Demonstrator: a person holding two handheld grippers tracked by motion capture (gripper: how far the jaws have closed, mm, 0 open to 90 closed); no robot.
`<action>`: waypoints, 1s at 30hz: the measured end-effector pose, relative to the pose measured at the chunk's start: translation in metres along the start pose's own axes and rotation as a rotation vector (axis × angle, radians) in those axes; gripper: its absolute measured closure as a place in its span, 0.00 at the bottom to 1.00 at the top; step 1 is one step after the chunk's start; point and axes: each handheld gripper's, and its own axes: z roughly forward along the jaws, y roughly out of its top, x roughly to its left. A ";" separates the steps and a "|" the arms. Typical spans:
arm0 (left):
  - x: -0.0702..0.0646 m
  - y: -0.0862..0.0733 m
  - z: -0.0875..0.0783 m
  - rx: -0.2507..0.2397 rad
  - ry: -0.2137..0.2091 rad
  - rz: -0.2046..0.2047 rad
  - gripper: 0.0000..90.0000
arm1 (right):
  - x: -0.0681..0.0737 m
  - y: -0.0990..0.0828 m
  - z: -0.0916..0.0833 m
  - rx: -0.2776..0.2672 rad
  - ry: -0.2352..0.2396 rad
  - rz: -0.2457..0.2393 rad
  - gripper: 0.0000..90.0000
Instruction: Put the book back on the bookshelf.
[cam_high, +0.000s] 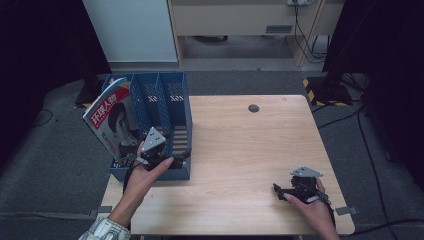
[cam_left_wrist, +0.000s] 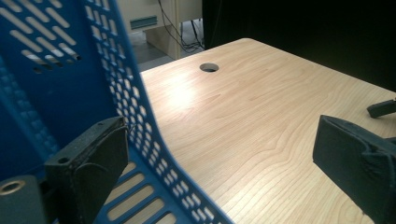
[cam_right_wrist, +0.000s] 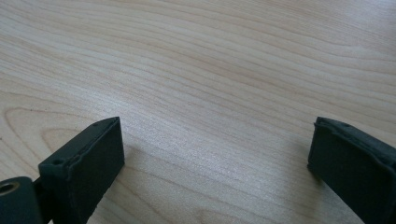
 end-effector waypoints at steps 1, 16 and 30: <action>-0.003 0.001 0.003 0.006 -0.004 0.002 0.04 | 0.000 0.000 0.000 -0.002 -0.001 0.012 0.04; -0.040 0.014 0.037 0.024 -0.076 0.027 0.04 | -0.005 0.000 -0.001 0.006 -0.022 0.013 0.04; -0.097 0.018 0.078 0.081 -0.165 0.067 0.03 | -0.010 -0.001 -0.001 0.003 -0.036 0.025 0.04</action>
